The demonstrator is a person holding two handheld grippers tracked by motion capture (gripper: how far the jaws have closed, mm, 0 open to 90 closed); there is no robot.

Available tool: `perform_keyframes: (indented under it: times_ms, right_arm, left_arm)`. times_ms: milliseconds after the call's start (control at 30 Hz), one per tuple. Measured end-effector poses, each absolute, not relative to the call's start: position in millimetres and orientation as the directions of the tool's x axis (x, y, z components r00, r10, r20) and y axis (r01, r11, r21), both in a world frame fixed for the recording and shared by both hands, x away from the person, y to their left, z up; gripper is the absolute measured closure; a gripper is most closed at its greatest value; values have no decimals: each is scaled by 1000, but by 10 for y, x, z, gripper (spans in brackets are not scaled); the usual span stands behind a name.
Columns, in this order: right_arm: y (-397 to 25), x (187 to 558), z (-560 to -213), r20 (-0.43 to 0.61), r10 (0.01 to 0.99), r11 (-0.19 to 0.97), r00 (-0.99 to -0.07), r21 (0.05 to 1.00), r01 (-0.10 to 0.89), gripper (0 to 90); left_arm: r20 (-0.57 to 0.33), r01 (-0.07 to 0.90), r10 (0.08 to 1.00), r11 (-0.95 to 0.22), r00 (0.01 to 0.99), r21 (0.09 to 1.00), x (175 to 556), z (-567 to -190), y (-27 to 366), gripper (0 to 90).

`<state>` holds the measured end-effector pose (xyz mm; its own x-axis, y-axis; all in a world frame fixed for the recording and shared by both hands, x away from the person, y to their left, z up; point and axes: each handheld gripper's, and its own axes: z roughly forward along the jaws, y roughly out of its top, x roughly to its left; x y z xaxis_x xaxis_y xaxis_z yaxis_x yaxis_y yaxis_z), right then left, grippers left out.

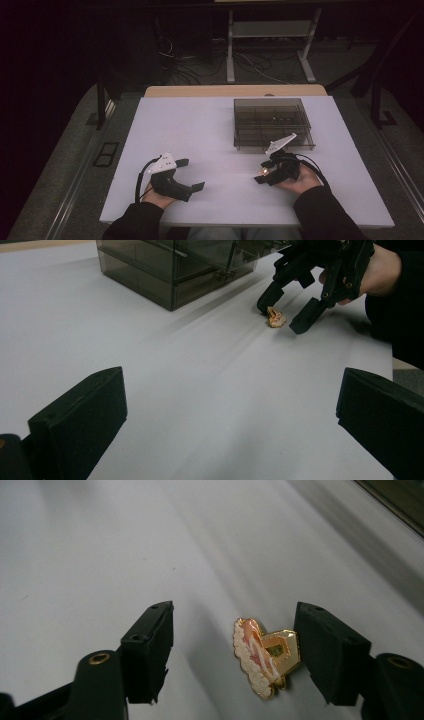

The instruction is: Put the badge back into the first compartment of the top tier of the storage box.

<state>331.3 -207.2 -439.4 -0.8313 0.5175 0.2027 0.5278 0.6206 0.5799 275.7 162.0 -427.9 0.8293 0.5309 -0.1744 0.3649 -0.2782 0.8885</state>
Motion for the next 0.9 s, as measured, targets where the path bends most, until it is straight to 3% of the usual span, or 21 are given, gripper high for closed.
perform_keyframes:
  times_ms: [733,900]
  right_arm:
    - [-2149,3247,-4306,204,504,616,-839,596,515,805]
    - [-2167,3208,-4278,211,485,625,-849,596,505,828]
  left_arm:
    - [-172,362,531,-278,830,890,2756,-4277,1620,0]
    - [-169,359,530,-278,831,891,2752,-4273,1622,0]
